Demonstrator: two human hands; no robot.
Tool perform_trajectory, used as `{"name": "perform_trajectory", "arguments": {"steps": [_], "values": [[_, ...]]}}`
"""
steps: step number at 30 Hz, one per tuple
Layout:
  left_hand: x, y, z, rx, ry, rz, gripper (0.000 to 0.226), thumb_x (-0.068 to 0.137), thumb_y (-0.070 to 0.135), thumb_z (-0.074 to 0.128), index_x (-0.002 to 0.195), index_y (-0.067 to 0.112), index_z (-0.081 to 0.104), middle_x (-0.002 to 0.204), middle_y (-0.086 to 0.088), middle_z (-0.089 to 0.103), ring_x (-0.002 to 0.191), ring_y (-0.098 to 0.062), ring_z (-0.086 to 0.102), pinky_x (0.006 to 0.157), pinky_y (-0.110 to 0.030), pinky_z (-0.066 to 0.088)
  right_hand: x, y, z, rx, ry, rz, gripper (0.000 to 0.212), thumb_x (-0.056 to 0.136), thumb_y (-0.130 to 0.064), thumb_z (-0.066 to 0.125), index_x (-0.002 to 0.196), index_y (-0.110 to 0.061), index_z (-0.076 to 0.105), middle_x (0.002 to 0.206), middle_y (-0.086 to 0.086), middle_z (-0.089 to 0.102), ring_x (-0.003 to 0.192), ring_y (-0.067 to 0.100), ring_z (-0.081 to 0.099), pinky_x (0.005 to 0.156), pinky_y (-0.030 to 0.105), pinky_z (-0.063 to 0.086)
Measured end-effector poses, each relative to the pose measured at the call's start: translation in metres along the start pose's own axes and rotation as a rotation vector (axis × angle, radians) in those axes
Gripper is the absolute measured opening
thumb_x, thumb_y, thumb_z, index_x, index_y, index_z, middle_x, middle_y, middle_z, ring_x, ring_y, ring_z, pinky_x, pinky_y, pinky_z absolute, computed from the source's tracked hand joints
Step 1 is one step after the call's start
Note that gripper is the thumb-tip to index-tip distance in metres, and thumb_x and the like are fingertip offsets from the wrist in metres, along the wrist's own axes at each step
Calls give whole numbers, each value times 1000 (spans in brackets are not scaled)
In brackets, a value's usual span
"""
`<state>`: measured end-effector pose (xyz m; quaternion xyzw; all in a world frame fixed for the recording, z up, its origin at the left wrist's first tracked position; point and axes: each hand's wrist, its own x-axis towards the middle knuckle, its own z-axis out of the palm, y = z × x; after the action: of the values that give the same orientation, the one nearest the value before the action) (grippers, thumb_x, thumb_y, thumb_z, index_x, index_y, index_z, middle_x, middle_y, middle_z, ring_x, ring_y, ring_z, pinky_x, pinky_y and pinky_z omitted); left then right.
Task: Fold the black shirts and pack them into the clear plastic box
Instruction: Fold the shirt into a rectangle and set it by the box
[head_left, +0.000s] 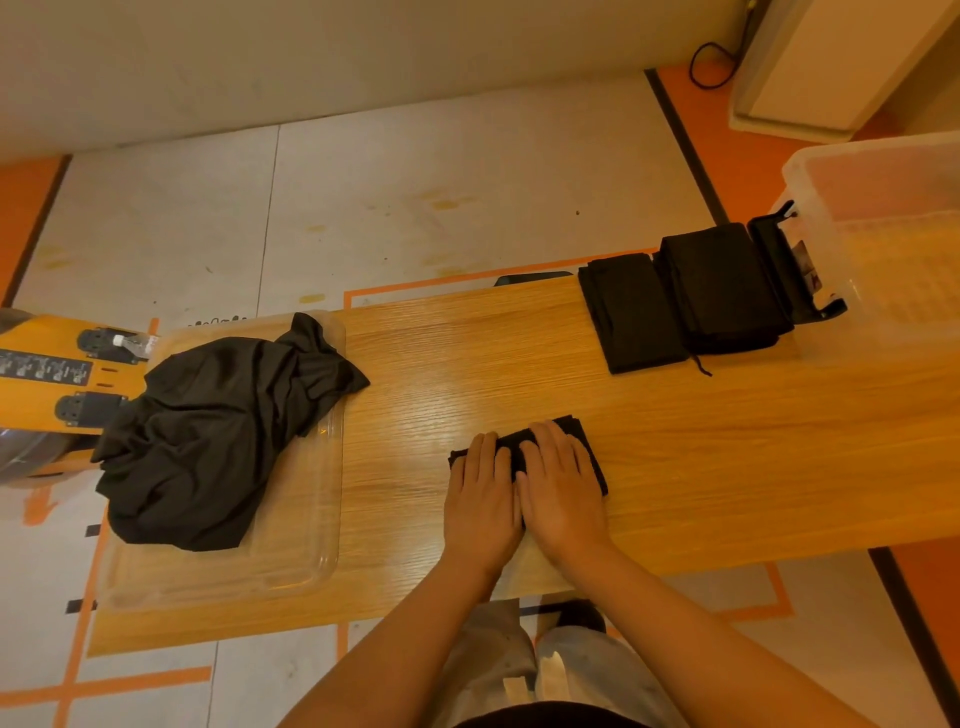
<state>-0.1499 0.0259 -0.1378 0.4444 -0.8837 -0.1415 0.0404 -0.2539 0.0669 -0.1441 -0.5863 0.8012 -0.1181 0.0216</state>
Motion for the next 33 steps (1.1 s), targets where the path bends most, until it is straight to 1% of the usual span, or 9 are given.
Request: {"name": "perform_trajectory", "arguments": {"steps": [3, 5, 10, 16, 22, 25, 28, 30, 33], "values": [[0, -4, 0, -25, -3, 22, 50, 97, 27, 36, 139, 3, 48, 145, -12, 47, 138, -24, 41, 113, -37, 22, 4, 1, 4, 8, -142, -93, 54, 103, -29, 14, 135, -7, 52, 144, 7, 49, 137, 19, 32, 114, 37, 16], [0, -9, 1, -32, -15, 28, 53, 98, 27, 29, 142, 2, 44, 148, -12, 44, 141, -23, 36, 114, -39, 20, 7, 7, 5, 27, -250, -97, 61, 104, -35, 5, 139, -11, 48, 147, 4, 46, 140, 17, 32, 114, 37, 16], [0, -21, 5, -51, -23, 32, 59, 100, 38, 24, 150, 9, 32, 157, -4, 30, 148, -15, 16, 120, -37, 10, 10, 16, 3, 20, -293, -137, 54, 99, -41, 25, 145, -16, 40, 151, 1, 40, 142, 14, 29, 114, 37, 17], [-11, -46, 4, -33, -48, 26, 62, 99, 42, 27, 154, 13, 22, 161, -2, 18, 150, -14, 8, 121, -41, 8, 5, 42, -5, -43, -268, -93, 56, 97, -42, 26, 150, -22, 30, 155, 1, 31, 145, 16, 18, 116, 42, 12], [-18, -65, -5, 17, -134, 55, 63, 102, 46, 18, 155, 14, 10, 163, -2, 8, 150, -13, 3, 121, -37, 4, 5, 56, -10, -55, -346, 27, 56, 98, -44, 20, 151, -28, 14, 159, 0, 19, 146, 14, 6, 116, 37, 1], [-16, -64, -10, -6, -133, 59, 65, 101, 50, 17, 155, 16, 11, 162, -1, 9, 150, -11, 1, 121, -35, 2, 10, 53, -19, -71, -342, 20, 57, 97, -45, 23, 150, -23, 23, 157, 3, 27, 146, 19, 10, 116, 38, 0], [-7, -61, -23, -127, -122, 37, 68, 96, 49, 38, 154, 16, 21, 157, -1, 26, 145, -15, 20, 119, -33, 15, 14, 43, -30, -55, -250, -72, 62, 92, -43, 46, 147, -18, 35, 154, 4, 34, 145, 23, 21, 116, 40, 6], [3, -57, -35, -180, -151, 37, 73, 89, 42, 57, 151, 15, 28, 144, -2, 44, 130, -19, 40, 108, -31, 29, 15, 35, -32, -26, -211, -161, 65, 83, -38, 65, 141, -16, 46, 147, 4, 45, 140, 22, 34, 114, 39, 12], [26, -48, -50, -70, -269, 41, 66, 84, 38, 65, 142, 18, 40, 130, -2, 51, 117, -20, 45, 94, -30, 37, 25, 28, -35, -53, -260, -219, 64, 83, -30, 69, 141, -14, 46, 145, 4, 48, 139, 22, 36, 115, 38, 5]]}}
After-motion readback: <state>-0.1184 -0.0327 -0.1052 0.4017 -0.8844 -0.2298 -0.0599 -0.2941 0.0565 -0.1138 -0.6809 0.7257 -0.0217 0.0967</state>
